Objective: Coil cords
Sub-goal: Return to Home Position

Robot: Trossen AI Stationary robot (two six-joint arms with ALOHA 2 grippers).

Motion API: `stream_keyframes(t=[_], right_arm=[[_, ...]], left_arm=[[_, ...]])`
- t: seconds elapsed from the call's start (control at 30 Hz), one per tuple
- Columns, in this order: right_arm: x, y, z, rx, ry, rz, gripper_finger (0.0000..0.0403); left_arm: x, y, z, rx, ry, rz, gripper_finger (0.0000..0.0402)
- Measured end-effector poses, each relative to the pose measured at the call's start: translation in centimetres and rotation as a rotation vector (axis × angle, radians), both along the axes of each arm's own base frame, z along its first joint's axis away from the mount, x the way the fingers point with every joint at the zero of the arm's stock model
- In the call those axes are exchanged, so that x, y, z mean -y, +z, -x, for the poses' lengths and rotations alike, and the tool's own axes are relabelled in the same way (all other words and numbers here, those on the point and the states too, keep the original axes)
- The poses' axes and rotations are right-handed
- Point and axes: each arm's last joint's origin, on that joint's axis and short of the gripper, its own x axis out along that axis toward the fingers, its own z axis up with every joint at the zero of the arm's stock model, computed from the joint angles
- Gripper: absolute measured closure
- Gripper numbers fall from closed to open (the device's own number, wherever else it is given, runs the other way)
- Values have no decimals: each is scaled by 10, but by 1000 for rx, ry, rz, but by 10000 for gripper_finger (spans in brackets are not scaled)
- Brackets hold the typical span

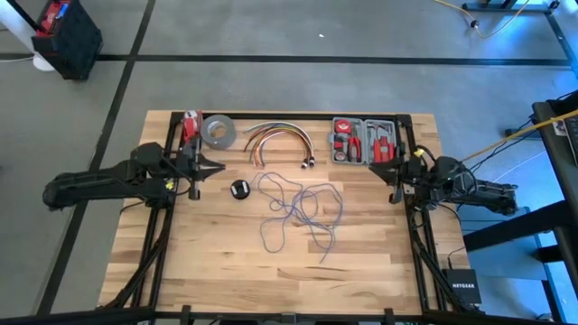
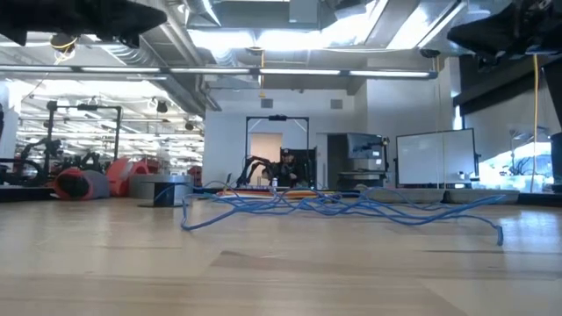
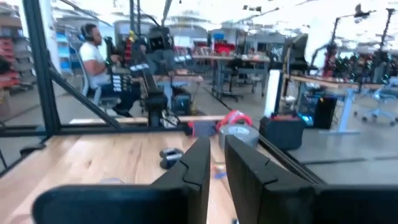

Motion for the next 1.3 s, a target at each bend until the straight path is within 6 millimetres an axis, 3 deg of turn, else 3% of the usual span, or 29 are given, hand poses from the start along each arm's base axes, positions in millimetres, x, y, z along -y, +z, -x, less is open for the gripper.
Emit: stream_keyframes(t=[0.27, 0.57, 0.8, 1.3], right_arm=[[0, -9, -5, 3, 16, 29, 349], [2, -43, -16, -51, -39, 10, 349], [2, -48, -18, -24, -26, -21, 349], [0, -55, -19, -38, 52, -52, 349]], left_arm=[[-7, -19, 6, 11, 24, 35, 382], [-15, -48, 12, 56, 62, 103, 382], [-14, -67, 19, 114, 25, 110, 382], [-12, -79, 26, 63, 41, 125, 382]])
